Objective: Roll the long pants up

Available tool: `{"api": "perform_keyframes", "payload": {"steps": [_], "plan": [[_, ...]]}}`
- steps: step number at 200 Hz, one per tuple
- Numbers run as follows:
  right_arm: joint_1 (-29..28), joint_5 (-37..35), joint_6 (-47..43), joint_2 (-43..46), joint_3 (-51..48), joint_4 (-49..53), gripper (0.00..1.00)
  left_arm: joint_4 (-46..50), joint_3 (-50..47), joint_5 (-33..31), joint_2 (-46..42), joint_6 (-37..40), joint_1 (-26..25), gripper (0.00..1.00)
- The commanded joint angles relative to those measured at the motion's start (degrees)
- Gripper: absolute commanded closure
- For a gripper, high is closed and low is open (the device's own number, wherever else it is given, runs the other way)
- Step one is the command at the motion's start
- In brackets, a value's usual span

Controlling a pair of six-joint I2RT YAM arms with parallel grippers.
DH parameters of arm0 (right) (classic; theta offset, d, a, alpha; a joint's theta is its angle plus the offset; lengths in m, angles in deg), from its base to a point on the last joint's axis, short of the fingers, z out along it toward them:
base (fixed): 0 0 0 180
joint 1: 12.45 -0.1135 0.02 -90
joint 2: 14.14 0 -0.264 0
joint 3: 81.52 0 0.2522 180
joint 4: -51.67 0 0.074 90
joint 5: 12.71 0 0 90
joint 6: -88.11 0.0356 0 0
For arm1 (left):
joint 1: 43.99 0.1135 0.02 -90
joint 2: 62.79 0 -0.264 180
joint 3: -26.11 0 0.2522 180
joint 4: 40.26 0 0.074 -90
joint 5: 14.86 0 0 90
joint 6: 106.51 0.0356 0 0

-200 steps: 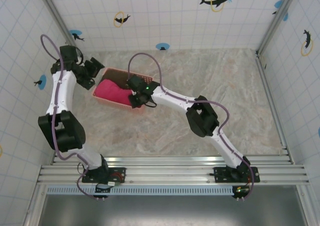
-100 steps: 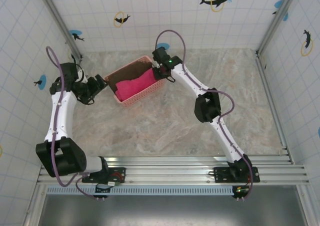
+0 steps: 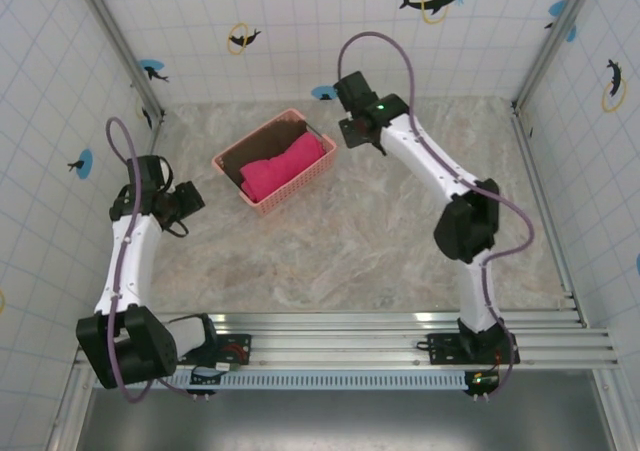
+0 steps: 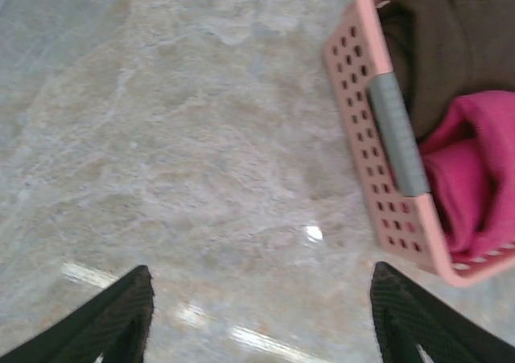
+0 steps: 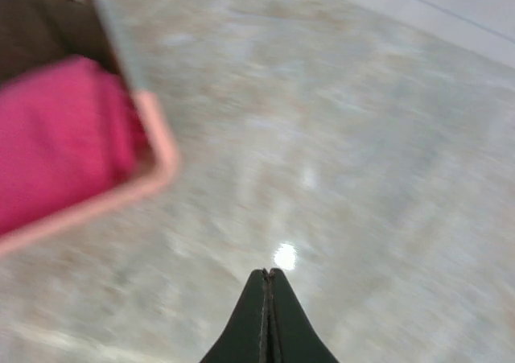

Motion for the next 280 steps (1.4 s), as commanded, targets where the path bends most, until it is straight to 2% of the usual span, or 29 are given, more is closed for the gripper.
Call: {"api": "perform_keyframes", "payload": {"steps": [1,16,23,28,30,32,34,36,37,39,43,58,69,84,110,121,129,149,166,184,198,207,223,250,258,263,266,276,280], "plan": [[3.31,-13.47,-2.86,11.93,-20.10,-7.91,1.00,-7.84,-4.47,-6.44,-3.48,5.23,-0.12,0.30],[5.83,-15.77,-6.66,23.17,-35.93,-18.41,1.00,-8.29,-5.79,-10.90,-4.39,7.71,-0.85,0.23],[7.52,-13.94,-8.82,27.84,-42.28,-22.87,1.00,-9.80,-6.65,-12.58,-4.65,8.66,-1.33,0.21],[8.55,-12.97,-9.68,30.69,-46.40,-25.66,0.89,-11.24,-7.35,-13.64,-4.93,9.04,-1.89,0.20],[8.80,-13.36,-9.80,31.92,-48.03,-26.73,0.83,-12.05,-7.66,-14.12,-4.94,9.21,-2.12,0.19],[9.02,-14.18,-9.74,33.02,-49.54,-27.71,0.72,-12.78,-8.07,-14.50,-4.97,9.38,-2.46,0.18],[9.16,-15.46,-9.57,33.86,-50.91,-28.50,0.49,-13.60,-8.39,-15.17,-5.02,9.49,-2.88,0.17],[9.42,-16.64,-9.29,34.69,-52.13,-29.11,0.15,-14.42,-8.86,-15.79,-5.05,9.54,-3.25,0.15],[9.48,-17.33,-9.12,35.18,-52.74,-29.44,0.06,-15.01,-9.06,-16.26,-5.10,9.59,-3.48,0.13],[9.50,-18.56,-9.04,35.99,-53.86,-29.90,0.01,-15.92,-9.54,-16.93,-5.23,9.81,-4.12,0.09],[9.88,-19.99,-8.96,37.23,-55.45,-30.29,0.03,-18.22,-10.59,-18.54,-5.40,10.47,-5.28,0.03],[11.39,-22.36,-7.84,39.65,-58.69,-29.02,0.03,-27.92,-14.66,-23.42,-5.84,15.61,-11.05,0.03],[12.32,-21.07,-7.29,41.91,-61.82,-30.50,0.03,-33.99,-17.46,-23.41,-4.66,18.24,-13.80,0.02],[13.64,-15.32,-10.64,45.51,-71.34,-43.76,0.03,-41.55,-21.94,-20.73,-1.70,17.67,-15.27,0.02],[16.01,-3.48,-19.91,48.78,-88.88,-73.77,0.03,-57.50,-29.93,-22.41,2.33,19.75,-17.65,0.02],[18.91,2.07,-17.58,47.45,-91.97,-79.30,0.03,-62.94,-31.71,-20.44,4.14,21.28,-17.65,0.02],[20.13,5.63,-17.09,45.35,-93.77,-82.94,0.03,-63.25,-31.53,-21.35,4.32,21.41,-17.82,0.02],[20.33,7.98,-19.15,40.86,-97.03,-92.80,0.02,-72.24,-33.30,-25.51,6.60,22.68,-17.82,0.03],[22.43,14.53,-18.90,36.49,-96.98,-96.69,0.02,-75.47,-32.07,-23.94,9.59,26.76,-17.98,0.02],[22.61,15.07,-18.71,29.72,-98.58,-106.33,0.02,-84.66,-35.26,-24.28,12.45,27.94,-18.54,0.03],[24.63,18.55,-17.81,30.99,-96.89,-101.04,0.02,-84.85,-34.78,-25.47,13.28,29.46,-20.23,0.03],[24.71,19.13,-17.61,29.75,-97.06,-103.60,0.02,-86.84,-34.52,-25.14,14.76,31.00,-20.90,0.02],[25.77,20.41,-16.63,29.96,-95.33,-99.68,0.02,-82.89,-31.81,-23.75,15.89,31.76,-21.20,0.03],[25.36,16.38,-15.81,30.06,-94.79,-98.59,0.02,-80.83,-30.14,-19.51,17.60,33.13,-21.53,0.02],[24.80,14.80,-15.79,29.99,-94.67,-98.39,0.02,-85.36,-31.85,-17.62,19.57,34.19,-21.40,0.02],[24.66,13.93,-15.75,30.02,-94.60,-98.22,0.02,-94.42,-33.79,-17.69,21.89,35.05,-21.64,0.03],[24.60,13.36,-15.60,30.12,-94.49,-97.99,0.02,-96.15,-34.08,-18.07,22.71,35.42,-21.81,0.02],[24.56,11.90,-14.98,30.10,-93.92,-96.87,0.02,-86.65,-32.53,-18.62,19.61,34.45,-22.06,0.02],[24.52,11.71,-14.92,30.13,-93.87,-96.70,0.02,-87.25,-32.60,-18.74,19.90,34.64,-22.09,0.03]]}}
